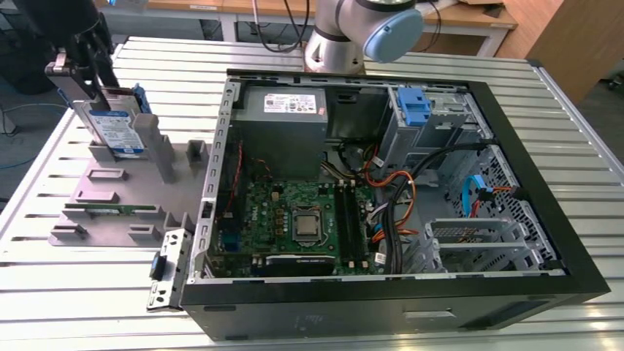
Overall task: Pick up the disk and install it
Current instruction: 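Pick up the disk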
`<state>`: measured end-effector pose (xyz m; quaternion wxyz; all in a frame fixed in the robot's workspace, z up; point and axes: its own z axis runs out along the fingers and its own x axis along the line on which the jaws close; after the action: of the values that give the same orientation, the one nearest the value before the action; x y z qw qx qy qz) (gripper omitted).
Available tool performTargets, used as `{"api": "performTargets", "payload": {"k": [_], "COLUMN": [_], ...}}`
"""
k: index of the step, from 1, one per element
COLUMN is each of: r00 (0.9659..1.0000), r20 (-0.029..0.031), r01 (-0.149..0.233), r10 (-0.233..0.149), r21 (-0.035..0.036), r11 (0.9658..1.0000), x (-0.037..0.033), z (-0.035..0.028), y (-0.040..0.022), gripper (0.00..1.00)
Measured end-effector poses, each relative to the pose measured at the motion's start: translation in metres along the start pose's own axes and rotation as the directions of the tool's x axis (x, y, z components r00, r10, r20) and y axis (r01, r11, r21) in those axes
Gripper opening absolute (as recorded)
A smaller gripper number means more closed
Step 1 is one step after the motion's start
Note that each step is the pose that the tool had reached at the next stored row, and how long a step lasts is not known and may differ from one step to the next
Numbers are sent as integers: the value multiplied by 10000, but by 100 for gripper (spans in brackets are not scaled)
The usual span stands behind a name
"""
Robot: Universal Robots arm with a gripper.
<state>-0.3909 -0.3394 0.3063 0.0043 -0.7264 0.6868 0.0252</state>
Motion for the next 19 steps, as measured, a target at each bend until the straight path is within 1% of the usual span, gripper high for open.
{"api": "performTargets", "payload": {"k": [5,7,10,13,19], "r00": [9999,9998,9998,9998,9998], "r20": [-5,-7,-7,0,1], "r01": [168,195,198,197,197], "r10": [-168,-194,-198,-197,-197], "r21": [31,31,32,34,33], "r11": [9999,9998,9998,9998,9998], "x": [2,1,0,-2,-9], "z": [52,58,60,37,36], "y": [21,26,26,27,27], "gripper": [59,59,59,59,59]}}
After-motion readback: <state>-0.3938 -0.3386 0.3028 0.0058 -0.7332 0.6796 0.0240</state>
